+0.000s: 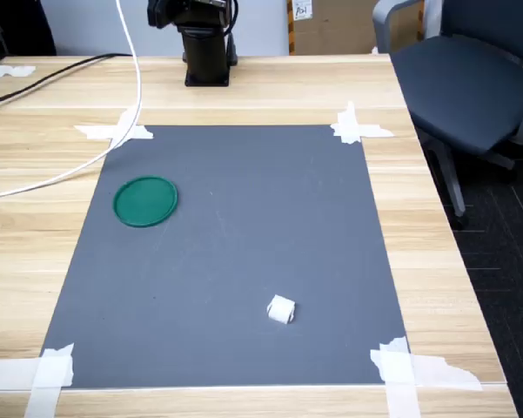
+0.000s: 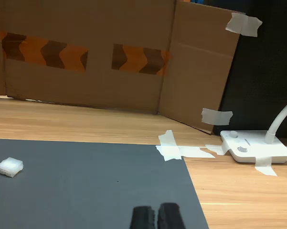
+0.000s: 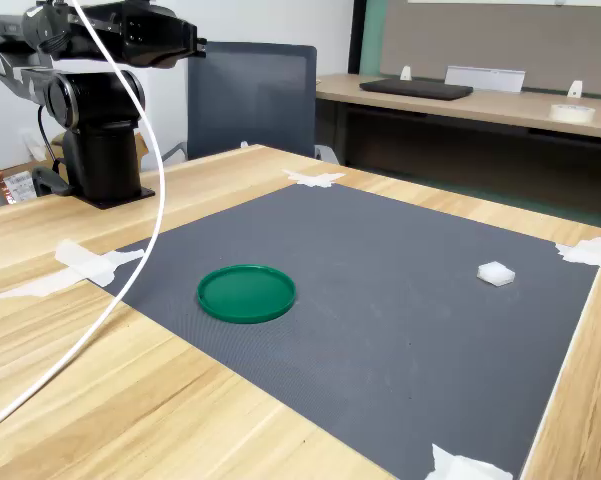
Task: Grasp a white terminal and put it in the green lid.
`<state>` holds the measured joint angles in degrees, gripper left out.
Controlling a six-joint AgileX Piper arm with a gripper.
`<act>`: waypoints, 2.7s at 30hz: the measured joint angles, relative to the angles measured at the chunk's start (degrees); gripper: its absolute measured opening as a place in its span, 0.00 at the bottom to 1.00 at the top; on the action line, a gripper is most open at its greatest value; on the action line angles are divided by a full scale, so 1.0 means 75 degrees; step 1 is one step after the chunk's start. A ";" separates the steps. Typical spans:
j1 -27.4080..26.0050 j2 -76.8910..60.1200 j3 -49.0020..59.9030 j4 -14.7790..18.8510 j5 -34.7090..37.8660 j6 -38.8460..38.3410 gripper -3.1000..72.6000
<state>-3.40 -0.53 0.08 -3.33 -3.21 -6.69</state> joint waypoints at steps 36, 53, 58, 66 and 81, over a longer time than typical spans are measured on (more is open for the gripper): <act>0.0000 0.0806 0.0000 0.0000 -0.0043 0.0000 0.00; 0.0000 0.5168 -0.2459 -0.0016 0.2150 -0.0010 0.00; 0.0000 0.6377 -0.3868 -0.0085 0.3003 -0.0397 0.00; 0.0000 0.8028 -0.5850 -0.0073 0.4437 -0.1917 0.00; 0.0019 1.0886 -0.9591 0.1614 0.7661 -0.5914 0.00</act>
<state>-3.25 81.11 -71.85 8.78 54.25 -51.04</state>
